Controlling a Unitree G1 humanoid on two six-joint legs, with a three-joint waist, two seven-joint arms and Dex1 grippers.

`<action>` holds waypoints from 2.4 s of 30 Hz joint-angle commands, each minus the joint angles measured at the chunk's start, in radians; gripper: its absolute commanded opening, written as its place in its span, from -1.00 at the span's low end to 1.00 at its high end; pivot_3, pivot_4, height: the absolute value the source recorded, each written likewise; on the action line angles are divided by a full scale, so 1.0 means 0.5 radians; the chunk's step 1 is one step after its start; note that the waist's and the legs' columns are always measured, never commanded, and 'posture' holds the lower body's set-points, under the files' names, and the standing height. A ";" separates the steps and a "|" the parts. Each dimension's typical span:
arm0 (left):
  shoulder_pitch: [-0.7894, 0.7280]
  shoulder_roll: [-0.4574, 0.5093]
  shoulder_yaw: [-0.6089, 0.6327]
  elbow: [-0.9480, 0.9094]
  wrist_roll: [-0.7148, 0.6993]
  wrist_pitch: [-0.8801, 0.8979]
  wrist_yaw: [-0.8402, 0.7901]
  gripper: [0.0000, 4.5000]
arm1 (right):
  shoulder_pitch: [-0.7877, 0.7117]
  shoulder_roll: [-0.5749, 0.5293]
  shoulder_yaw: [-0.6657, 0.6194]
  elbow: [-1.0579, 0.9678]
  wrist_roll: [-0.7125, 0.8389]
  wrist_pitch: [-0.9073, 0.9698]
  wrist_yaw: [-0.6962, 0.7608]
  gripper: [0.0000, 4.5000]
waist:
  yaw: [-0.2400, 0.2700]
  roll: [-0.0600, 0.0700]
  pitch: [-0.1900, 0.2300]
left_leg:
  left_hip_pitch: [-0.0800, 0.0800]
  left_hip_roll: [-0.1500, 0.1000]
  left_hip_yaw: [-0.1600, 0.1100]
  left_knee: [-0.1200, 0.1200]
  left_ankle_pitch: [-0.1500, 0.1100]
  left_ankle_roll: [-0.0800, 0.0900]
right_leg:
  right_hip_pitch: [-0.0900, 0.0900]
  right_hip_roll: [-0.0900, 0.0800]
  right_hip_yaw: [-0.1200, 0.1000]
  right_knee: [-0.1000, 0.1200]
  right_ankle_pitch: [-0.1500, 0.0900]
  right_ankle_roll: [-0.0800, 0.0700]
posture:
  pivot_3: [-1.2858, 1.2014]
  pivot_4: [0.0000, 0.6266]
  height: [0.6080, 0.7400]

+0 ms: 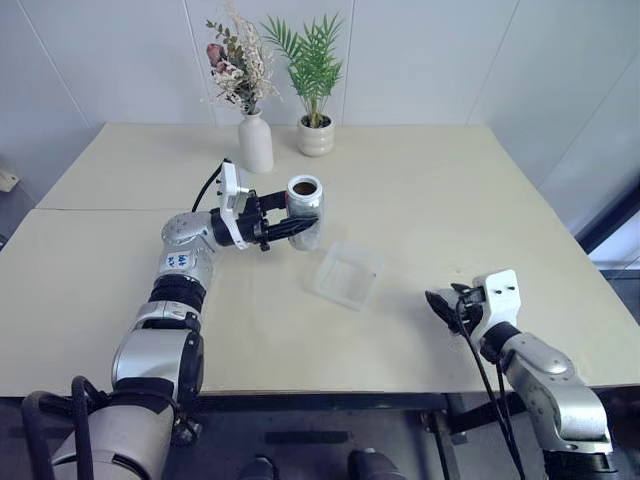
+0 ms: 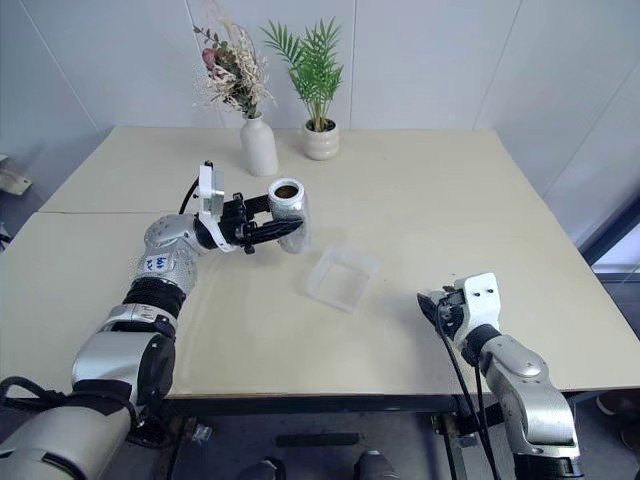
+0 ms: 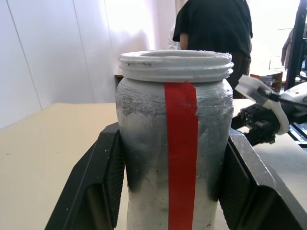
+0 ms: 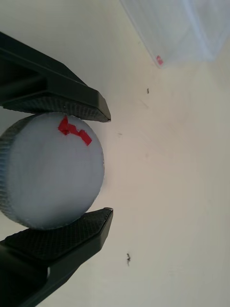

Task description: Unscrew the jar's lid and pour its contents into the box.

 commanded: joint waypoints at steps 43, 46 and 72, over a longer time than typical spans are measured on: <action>-0.680 0.134 -1.152 0.477 2.033 -1.538 1.685 0.01 | 0.533 -0.578 -0.691 -1.101 1.005 -0.101 0.684 0.99 | 0.008 -0.006 0.001 | -0.001 0.000 0.007 0.001 0.000 0.001 | 0.003 0.001 0.009 -0.012 0.009 0.010 | 0.03 -0.52 1.00; -0.787 0.176 -1.465 0.467 2.437 -1.567 2.272 0.01 | 0.538 -0.601 -0.703 -1.099 1.023 -0.103 0.673 0.99 | 0.010 -0.008 0.002 | -0.001 0.000 0.008 0.001 0.000 0.001 | 0.003 0.001 0.011 -0.015 0.010 0.012 | 0.03 -0.52 1.00; -1.243 0.010 -2.763 0.569 3.739 -1.125 4.653 0.01 | 0.520 -0.715 -0.739 -0.963 1.081 -0.089 0.772 0.99 | 0.016 -0.020 0.008 | -0.002 -0.001 0.013 -0.002 -0.002 0.000 | 0.002 0.001 0.013 -0.021 0.010 0.013 | 0.03 -0.52 1.00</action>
